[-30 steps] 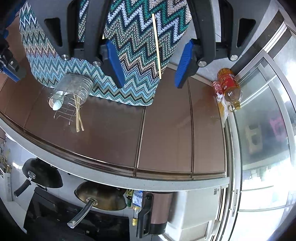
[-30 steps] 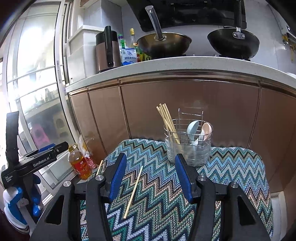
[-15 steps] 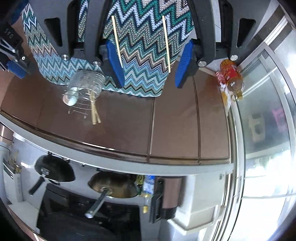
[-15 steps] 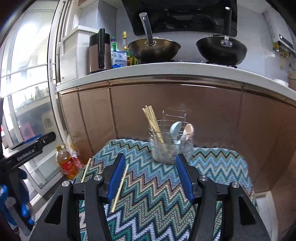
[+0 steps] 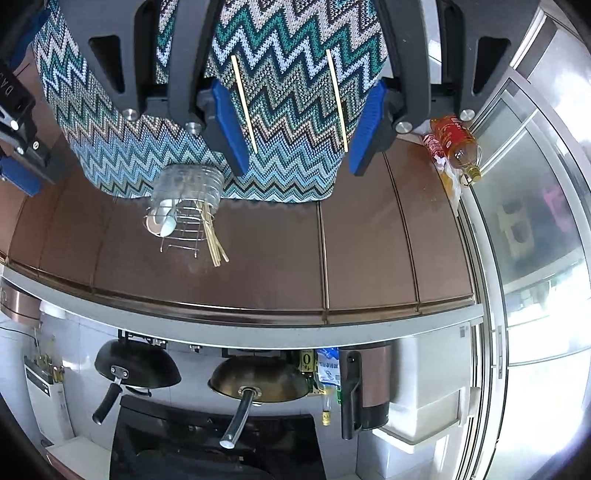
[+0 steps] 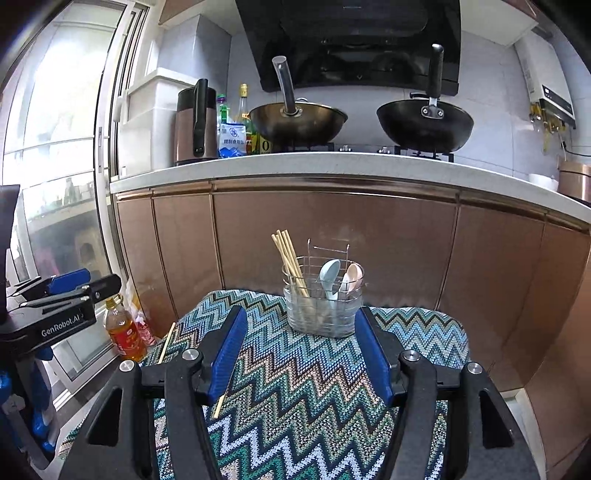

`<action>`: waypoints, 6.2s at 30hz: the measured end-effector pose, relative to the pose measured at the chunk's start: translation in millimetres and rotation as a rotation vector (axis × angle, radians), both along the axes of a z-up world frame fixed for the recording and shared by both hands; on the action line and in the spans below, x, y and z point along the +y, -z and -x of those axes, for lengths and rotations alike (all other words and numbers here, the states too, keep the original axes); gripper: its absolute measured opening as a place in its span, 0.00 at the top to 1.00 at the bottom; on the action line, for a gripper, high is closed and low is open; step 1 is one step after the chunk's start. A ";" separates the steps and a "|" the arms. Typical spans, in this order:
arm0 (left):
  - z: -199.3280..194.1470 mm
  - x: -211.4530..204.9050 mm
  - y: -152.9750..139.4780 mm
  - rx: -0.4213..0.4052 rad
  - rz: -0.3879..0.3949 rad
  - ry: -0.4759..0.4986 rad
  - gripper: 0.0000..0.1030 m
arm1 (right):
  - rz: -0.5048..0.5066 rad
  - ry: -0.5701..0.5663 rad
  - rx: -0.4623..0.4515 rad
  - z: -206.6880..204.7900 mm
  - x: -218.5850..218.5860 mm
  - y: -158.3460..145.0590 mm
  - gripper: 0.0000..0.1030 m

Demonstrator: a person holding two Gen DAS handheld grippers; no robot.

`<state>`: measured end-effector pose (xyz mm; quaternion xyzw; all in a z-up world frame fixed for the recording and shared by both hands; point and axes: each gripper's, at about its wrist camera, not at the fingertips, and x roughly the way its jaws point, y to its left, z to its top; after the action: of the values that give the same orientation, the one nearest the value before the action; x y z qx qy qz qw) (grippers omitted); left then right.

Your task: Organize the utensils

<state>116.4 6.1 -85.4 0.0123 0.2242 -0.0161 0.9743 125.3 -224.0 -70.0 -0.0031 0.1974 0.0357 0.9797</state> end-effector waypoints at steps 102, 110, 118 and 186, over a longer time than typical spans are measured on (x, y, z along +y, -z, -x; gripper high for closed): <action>-278.5 -105.0 -60.5 -0.077 0.403 0.192 0.96 | -0.151 -0.268 -0.102 -234.6 -50.7 -70.4 0.95; -302.4 -130.0 -6.3 -0.044 0.323 0.175 0.93 | -0.098 -0.237 -0.035 -265.3 -48.8 -23.1 0.95; -272.5 -110.0 -22.5 -0.079 0.303 0.162 0.68 | -0.111 -0.205 -0.042 -247.7 -50.6 -21.4 0.90; 90.9 -28.7 -100.8 -0.325 0.022 0.021 0.24 | 0.104 0.214 -0.286 112.1 -25.3 -95.5 0.05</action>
<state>25.5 -22.6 15.4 0.0066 0.0636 -0.0266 0.9976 13.2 -249.3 25.4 -0.0379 0.0569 -0.0797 0.9945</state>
